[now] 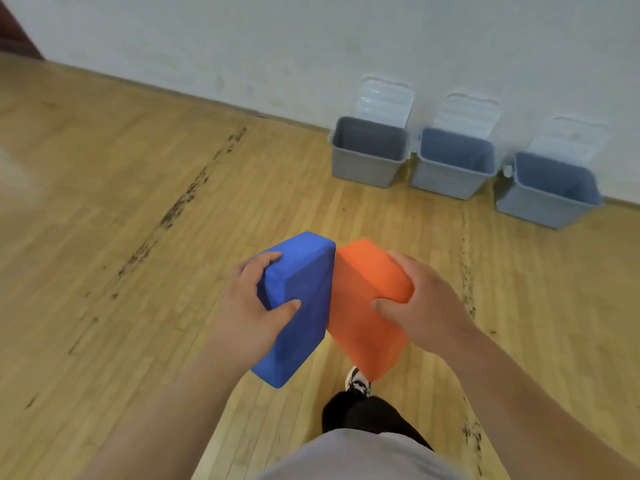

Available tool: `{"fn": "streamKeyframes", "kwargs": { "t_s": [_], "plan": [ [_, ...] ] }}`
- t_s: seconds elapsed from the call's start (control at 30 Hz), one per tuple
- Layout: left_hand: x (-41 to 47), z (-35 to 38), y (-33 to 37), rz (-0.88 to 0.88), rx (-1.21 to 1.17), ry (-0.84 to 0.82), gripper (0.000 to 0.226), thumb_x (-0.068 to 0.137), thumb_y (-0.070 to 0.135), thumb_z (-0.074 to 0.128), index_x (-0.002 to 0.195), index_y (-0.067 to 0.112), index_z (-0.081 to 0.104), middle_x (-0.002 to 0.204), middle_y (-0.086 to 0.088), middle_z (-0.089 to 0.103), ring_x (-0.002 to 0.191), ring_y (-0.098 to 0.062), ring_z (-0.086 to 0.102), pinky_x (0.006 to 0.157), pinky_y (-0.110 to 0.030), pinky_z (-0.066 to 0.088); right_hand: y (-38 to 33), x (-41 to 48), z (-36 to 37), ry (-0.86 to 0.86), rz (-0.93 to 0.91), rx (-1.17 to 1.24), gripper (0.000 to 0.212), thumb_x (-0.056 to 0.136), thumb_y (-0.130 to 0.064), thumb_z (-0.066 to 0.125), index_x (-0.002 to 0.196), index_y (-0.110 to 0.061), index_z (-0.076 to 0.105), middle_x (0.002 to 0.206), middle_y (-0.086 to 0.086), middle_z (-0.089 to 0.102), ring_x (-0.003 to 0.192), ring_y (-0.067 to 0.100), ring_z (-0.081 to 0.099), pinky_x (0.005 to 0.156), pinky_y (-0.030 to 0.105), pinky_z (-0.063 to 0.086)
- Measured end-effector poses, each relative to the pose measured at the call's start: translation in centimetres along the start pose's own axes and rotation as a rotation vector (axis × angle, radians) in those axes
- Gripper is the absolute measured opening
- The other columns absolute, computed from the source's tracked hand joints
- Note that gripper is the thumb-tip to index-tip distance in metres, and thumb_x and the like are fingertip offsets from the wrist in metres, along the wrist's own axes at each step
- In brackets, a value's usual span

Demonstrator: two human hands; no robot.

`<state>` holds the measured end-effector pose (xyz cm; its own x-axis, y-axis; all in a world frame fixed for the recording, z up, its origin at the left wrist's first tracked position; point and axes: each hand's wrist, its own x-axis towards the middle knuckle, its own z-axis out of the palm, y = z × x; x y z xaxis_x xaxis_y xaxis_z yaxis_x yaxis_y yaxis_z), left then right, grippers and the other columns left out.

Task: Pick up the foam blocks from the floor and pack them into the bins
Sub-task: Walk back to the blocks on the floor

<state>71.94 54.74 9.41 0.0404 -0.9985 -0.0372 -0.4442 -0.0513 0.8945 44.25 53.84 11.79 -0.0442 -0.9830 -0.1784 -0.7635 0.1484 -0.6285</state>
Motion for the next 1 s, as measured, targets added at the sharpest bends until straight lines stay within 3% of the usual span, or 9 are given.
{"fn": "streamKeyframes", "kwargs": {
  "t_s": [0.17,0.3,0.63,0.77,0.9,1.0],
  "plan": [
    [8.5,0.9,-0.7,-0.022,0.049,0.028,0.072,0.078,0.026,0.084,0.125,0.063,0.045,0.134,0.027,0.042,0.124,0.006,0.046,0.1,-0.027,0.042,0.6,9.5,0.3,-0.073,-0.019,0.017,0.081,0.08,-0.048,0.078,0.152,-0.045,0.039,0.143,-0.017,0.047,0.123,0.005,0.048,0.102,0.033,0.045],
    [17.2,2.5,0.0,-0.022,0.061,0.054,0.073,0.078,0.023,0.084,0.119,0.068,0.043,0.132,0.029,0.042,0.116,0.019,0.044,0.092,-0.015,0.039,1.6,18.9,-0.5,-0.114,-0.007,0.031,0.082,0.08,-0.047,0.077,0.152,-0.046,0.038,0.145,-0.016,0.046,0.122,0.006,0.05,0.102,0.036,0.048],
    [36.7,3.0,3.6,-0.049,0.102,0.088,0.072,0.077,0.025,0.085,0.128,0.06,0.047,0.132,0.03,0.043,0.119,0.015,0.044,0.094,-0.023,0.042,-1.0,39.5,-6.6,-0.147,-0.06,0.038,0.083,0.081,-0.045,0.078,0.153,-0.044,0.038,0.137,-0.018,0.048,0.113,0.005,0.051,0.087,0.027,0.042],
    [44.9,3.4,3.5,-0.053,0.087,0.038,0.071,0.078,0.027,0.084,0.126,0.063,0.046,0.131,0.038,0.04,0.118,0.016,0.044,0.092,-0.021,0.043,-1.6,46.6,-7.4,-0.129,-0.039,0.039,0.084,0.08,-0.047,0.078,0.152,-0.046,0.036,0.141,-0.017,0.049,0.117,0.007,0.053,0.091,0.03,0.046],
    [55.0,4.3,2.8,-0.024,0.097,-0.041,0.072,0.079,0.028,0.084,0.131,0.059,0.045,0.133,0.031,0.041,0.118,0.013,0.045,0.091,-0.018,0.041,-1.8,54.2,-6.9,-0.099,0.004,0.024,0.085,0.078,-0.051,0.079,0.151,-0.047,0.036,0.141,-0.019,0.05,0.117,0.007,0.053,0.096,0.034,0.048],
    [63.3,4.7,2.0,0.008,0.072,-0.088,0.074,0.078,0.024,0.085,0.132,0.055,0.047,0.135,0.024,0.042,0.123,0.004,0.047,0.099,-0.025,0.044,-2.5,59.8,-6.5,-0.061,0.061,0.028,0.087,0.077,-0.049,0.083,0.152,-0.046,0.038,0.14,-0.019,0.05,0.116,0.008,0.053,0.099,0.034,0.047]
  ]
}}
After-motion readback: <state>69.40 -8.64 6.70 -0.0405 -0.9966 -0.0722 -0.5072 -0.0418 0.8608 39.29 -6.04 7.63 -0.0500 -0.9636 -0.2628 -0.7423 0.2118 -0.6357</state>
